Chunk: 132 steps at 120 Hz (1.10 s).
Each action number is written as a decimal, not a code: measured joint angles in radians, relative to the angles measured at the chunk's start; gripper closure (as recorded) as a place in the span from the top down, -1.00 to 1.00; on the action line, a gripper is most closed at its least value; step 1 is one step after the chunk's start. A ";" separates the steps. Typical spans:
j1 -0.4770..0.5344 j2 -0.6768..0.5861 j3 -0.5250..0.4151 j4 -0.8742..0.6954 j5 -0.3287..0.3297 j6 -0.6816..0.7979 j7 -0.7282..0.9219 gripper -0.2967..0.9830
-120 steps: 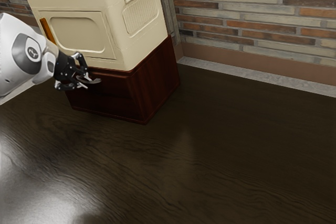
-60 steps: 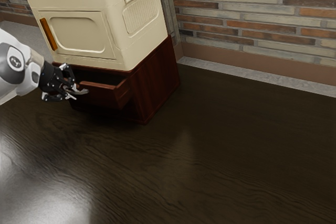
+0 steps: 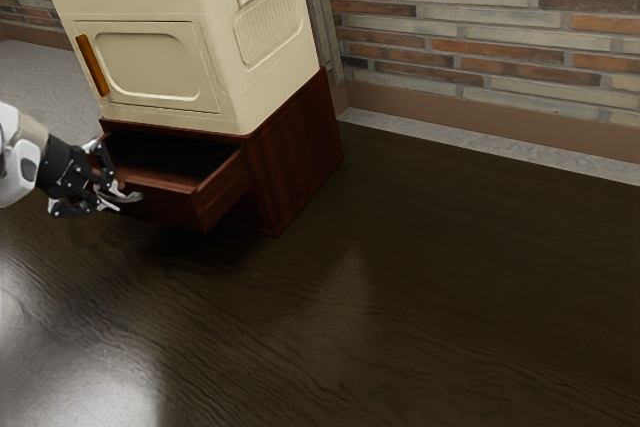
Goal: Pull the drawer handle with one arm to open the drawer
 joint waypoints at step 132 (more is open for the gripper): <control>-0.018 -0.197 0.076 -0.182 0.075 -0.010 0.011 -0.35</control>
